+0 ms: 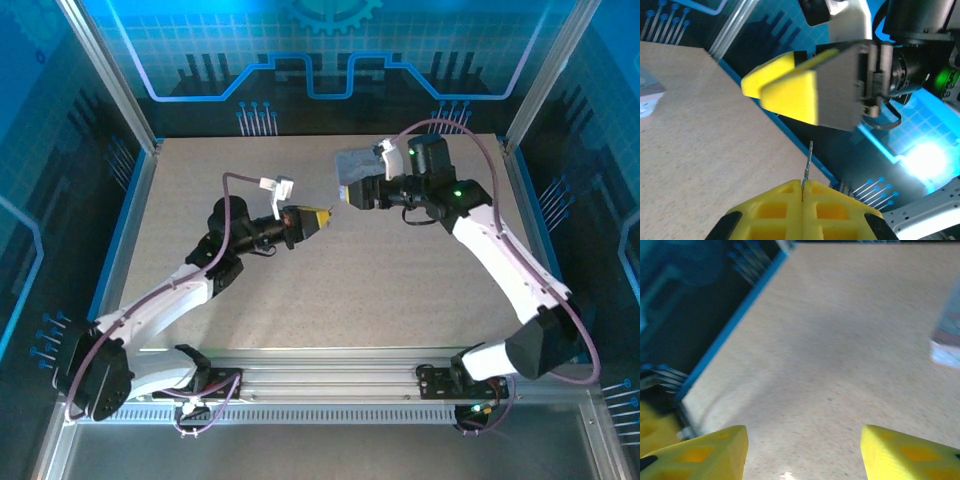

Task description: Unlock a padlock with a key

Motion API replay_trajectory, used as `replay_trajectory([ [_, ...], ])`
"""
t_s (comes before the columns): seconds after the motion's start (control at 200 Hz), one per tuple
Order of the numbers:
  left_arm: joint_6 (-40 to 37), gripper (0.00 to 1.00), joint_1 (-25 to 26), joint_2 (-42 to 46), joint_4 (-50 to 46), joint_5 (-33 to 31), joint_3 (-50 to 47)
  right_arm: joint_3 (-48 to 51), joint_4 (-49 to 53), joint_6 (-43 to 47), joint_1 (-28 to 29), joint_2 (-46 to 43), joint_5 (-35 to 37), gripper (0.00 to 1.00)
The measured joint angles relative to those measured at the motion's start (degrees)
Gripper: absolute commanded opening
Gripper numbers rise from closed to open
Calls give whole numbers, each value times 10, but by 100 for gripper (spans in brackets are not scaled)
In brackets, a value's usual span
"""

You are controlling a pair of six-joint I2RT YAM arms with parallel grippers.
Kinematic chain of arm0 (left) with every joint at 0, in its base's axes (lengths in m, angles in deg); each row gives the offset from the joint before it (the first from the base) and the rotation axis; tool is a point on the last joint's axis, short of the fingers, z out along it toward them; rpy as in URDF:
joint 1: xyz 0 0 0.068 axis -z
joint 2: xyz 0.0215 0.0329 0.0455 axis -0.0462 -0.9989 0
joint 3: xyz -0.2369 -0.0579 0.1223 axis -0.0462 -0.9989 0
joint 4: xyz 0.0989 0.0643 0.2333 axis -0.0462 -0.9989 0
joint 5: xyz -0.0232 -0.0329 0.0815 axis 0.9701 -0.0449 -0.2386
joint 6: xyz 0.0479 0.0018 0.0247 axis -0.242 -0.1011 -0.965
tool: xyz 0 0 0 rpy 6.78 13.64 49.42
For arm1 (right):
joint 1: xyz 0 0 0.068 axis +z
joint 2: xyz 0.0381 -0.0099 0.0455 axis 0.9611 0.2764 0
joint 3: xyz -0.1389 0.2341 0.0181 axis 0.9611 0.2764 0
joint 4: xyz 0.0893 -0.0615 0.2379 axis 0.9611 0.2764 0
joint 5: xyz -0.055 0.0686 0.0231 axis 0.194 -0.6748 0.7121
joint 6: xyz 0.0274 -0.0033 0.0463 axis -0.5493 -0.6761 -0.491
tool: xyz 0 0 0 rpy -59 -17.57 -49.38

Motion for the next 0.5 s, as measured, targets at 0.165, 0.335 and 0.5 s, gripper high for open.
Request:
replay_trajectory([
  [0.165,-41,0,0,8,-79,-27,0,-32,28,-30,0,104,117,60],
  [0.335,-60,0,-8,5,-153,-68,1,-141,93,-54,-6,225,196,63],
  [0.5,-55,0,-33,-68,-227,-131,67,-308,131,-94,-48,320,218,65],
])
